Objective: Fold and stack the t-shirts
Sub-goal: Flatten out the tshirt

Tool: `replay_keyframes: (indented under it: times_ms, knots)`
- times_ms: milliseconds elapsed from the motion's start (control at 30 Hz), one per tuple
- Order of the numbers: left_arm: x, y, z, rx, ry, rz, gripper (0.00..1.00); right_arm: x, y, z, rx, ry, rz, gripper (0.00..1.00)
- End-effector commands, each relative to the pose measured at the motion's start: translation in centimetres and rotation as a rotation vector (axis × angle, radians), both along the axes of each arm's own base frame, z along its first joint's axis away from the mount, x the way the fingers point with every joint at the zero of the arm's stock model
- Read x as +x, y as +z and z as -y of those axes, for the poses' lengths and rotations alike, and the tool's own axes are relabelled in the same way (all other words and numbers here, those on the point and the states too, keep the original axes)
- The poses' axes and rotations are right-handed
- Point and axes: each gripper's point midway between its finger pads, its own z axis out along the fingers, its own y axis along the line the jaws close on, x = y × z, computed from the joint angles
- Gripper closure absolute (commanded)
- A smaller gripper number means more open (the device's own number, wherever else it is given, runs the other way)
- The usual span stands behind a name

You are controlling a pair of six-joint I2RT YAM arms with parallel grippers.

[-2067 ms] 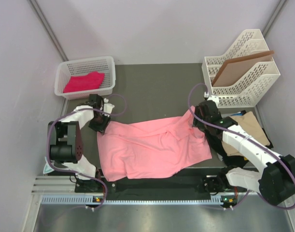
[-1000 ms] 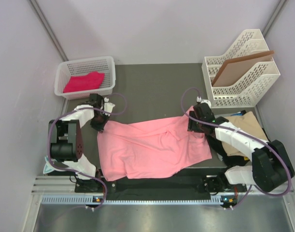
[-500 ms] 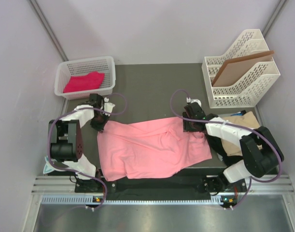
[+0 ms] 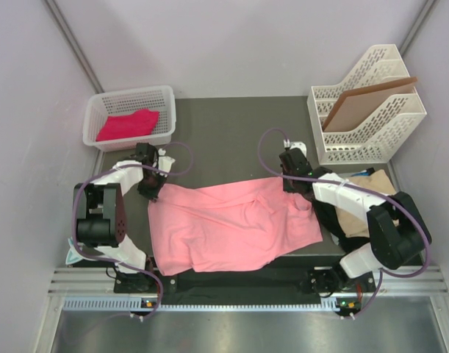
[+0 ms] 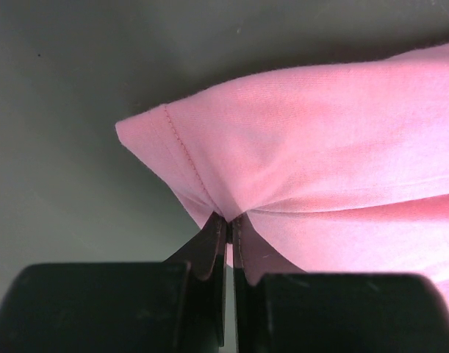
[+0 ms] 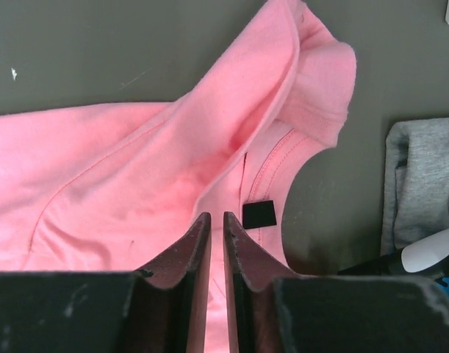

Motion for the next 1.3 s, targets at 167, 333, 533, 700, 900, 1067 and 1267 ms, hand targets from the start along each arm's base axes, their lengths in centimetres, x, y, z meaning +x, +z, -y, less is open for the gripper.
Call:
replay_keyframes:
  times_ms: [167,333,533,700,900,1067,1267]
  knots:
    - [0.1,-0.2,0.4,-0.028,-0.007,0.022,0.99,-0.1,0.4,-0.7,-0.015,0.029,0.004,0.36]
    - [0.1,-0.3,0.5,-0.035,-0.007,0.021,0.99,-0.9,0.6,-1.2,-0.021,0.058,0.013,0.27]
    - [0.0,-0.2,0.6,-0.039,-0.004,0.020,0.99,-1.1,-0.7,-1.5,-0.028,0.061,-0.010,0.36]
    - [-0.3,-0.3,0.5,-0.033,-0.007,0.018,0.99,-1.2,-2.1,-1.4,-0.046,0.053,-0.036,0.48]
    - [-0.3,-0.2,0.5,-0.036,-0.008,0.019,0.98,-1.4,-3.3,-0.9,-0.073,0.037,-0.058,0.55]
    - [-0.4,0.2,0.5,-0.037,-0.010,0.027,0.98,-1.4,-3.8,-0.8,-0.079,0.020,-0.064,0.64]
    - [-0.6,0.5,0.4,-0.029,-0.014,0.032,0.98,-0.7,-2.3,-0.7,-0.081,0.007,-0.033,0.76]
